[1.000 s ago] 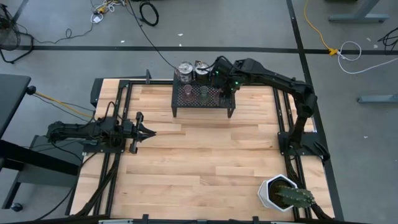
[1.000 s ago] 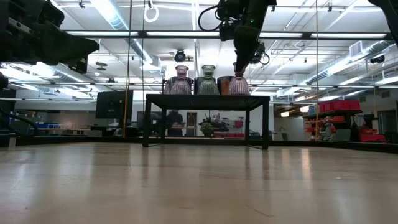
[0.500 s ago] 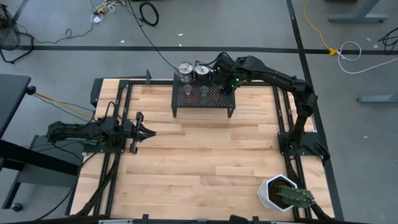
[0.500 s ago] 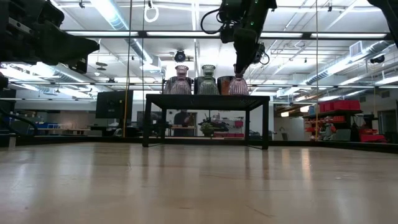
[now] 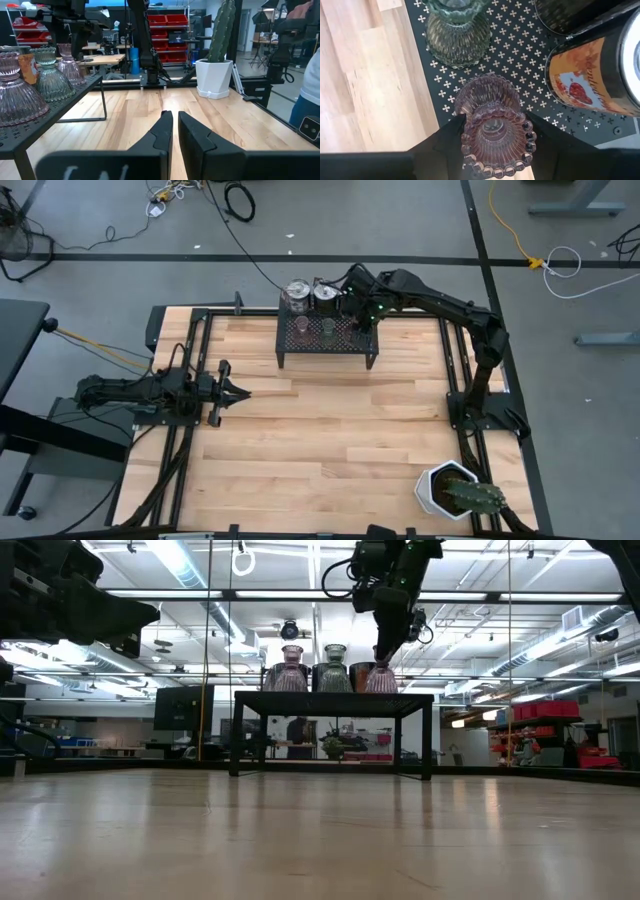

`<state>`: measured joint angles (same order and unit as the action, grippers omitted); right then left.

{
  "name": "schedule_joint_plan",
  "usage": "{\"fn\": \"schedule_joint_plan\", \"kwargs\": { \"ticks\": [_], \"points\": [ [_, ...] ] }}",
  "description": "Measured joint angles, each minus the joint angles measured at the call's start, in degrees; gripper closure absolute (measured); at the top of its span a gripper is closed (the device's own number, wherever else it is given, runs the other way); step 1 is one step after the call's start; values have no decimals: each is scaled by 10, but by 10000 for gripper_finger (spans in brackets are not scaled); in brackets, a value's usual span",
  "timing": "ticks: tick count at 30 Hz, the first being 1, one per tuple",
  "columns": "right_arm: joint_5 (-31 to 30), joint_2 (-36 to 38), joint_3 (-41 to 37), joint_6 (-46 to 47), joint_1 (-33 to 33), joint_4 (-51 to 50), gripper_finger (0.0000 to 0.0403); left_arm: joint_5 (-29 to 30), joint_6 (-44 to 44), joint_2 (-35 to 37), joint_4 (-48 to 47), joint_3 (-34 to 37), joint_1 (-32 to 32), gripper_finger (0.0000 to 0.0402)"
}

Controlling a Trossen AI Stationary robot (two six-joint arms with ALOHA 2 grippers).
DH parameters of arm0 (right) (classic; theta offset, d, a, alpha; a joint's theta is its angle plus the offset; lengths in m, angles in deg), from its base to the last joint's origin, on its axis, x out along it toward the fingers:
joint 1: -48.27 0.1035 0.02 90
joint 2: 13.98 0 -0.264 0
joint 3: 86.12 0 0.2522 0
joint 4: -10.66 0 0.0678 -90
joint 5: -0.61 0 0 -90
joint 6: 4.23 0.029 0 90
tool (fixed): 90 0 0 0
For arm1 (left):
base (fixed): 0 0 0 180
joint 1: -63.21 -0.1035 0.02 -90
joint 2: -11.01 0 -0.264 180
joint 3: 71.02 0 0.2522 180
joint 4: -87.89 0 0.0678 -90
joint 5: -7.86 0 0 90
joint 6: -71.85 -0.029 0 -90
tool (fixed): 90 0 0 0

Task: Pick & Place candle stick holders
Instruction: Put the pink vase candle holder on the shelf

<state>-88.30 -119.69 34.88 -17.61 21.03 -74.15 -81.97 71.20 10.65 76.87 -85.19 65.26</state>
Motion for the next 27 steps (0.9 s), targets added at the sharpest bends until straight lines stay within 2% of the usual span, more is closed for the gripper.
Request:
{"fn": "schedule_joint_plan", "kwargs": {
  "ticks": [14, 27],
  "points": [
    [0, 0, 0, -2, -1, 0, 230, 0, 0, 0, 0, 0, 0, 367],
    [0, -1, 0, -11, -1, 8, 180, 0, 0, 0, 0, 0, 0, 367]
  ]
}}
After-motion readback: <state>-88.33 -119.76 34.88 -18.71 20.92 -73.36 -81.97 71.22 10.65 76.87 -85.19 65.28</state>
